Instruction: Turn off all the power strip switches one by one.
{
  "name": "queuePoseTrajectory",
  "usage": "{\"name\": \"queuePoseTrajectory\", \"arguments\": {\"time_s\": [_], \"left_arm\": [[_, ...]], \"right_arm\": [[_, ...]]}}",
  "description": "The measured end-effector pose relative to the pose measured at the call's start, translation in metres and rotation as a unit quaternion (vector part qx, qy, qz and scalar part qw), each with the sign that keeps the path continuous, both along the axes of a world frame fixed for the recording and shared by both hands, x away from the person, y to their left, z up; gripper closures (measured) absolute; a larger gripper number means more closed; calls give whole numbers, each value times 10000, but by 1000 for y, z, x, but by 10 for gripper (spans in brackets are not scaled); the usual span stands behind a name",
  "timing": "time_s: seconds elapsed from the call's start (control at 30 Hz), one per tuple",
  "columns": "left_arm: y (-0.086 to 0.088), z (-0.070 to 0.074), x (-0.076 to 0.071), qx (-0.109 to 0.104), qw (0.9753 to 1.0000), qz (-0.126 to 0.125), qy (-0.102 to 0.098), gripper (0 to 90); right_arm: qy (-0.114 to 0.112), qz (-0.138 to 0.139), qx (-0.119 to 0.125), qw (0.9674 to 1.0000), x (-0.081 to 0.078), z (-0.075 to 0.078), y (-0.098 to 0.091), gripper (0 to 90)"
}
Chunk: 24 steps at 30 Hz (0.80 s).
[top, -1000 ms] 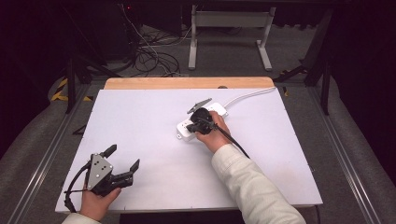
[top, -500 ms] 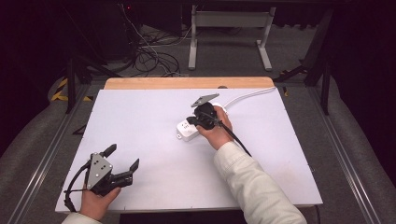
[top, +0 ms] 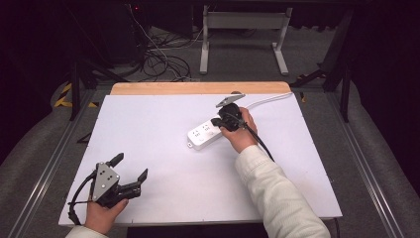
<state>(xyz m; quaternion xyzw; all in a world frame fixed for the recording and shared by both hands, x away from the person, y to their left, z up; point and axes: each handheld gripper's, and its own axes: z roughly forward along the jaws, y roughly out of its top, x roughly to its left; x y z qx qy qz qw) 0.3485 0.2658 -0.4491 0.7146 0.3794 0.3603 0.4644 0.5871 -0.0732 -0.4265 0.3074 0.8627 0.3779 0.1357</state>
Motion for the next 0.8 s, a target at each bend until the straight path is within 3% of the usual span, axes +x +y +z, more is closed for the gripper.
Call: {"name": "queuePoseTrajectory", "arguments": {"time_s": [0.47,0.8], "left_arm": [[0,0,0,6,10000,4,1,133],[0,-1,1,6,10000,-2,17,134]], "right_arm": [[336,259,-287,9987,2,-16,10,900],[356,269,-377,9983,2,-19,13,900]]}}
